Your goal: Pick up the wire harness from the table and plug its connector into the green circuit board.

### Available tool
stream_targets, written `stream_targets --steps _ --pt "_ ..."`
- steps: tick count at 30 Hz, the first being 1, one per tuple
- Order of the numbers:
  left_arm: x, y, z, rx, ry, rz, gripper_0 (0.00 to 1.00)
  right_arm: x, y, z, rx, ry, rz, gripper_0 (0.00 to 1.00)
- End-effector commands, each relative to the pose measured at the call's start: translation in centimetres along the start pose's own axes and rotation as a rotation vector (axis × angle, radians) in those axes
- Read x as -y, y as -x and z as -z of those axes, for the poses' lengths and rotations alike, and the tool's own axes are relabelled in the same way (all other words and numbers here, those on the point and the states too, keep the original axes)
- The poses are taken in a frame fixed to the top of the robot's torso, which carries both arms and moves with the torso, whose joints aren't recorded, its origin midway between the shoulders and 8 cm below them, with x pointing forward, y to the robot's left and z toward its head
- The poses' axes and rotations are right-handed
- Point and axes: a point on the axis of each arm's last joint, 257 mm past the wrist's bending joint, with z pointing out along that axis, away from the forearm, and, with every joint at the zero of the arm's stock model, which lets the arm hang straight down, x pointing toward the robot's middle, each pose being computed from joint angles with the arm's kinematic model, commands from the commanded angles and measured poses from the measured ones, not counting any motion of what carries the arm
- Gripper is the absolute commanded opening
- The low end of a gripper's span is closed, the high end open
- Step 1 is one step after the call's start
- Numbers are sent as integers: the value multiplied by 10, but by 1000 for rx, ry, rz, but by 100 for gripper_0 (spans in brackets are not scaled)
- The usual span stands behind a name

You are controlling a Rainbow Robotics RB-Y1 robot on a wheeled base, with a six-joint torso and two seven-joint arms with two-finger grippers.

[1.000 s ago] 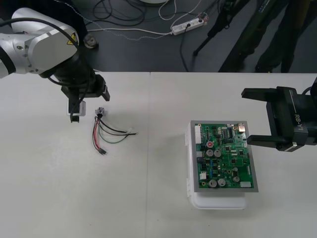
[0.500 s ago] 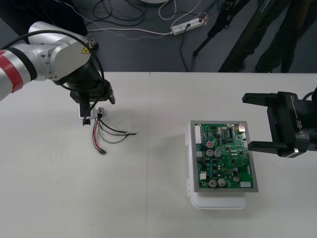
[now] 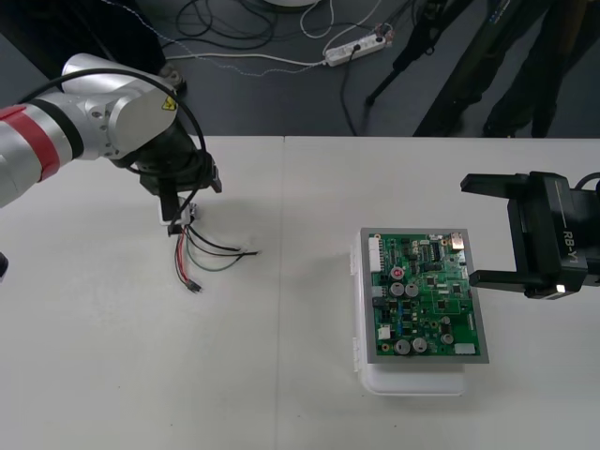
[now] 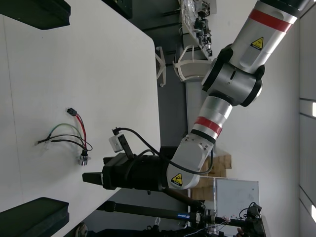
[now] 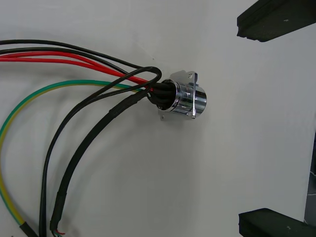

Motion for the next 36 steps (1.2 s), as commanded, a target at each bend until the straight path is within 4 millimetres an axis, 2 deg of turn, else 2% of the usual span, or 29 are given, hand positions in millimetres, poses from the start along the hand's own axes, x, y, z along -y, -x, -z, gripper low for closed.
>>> stream_targets --steps 1,19,28,36 --pt "-12 -8 -12 -51 19 -90 100 -9 5 0 -14 33 67 100" --pt "6 12 -46 -52 15 -78 100 -9 6 -1 -4 31 77 100" --pt "11 12 -54 -76 13 -94 100 -9 7 -2 1 32 84 100" --pt "7 15 -59 -81 4 -126 100 -9 7 -2 5 31 85 100"
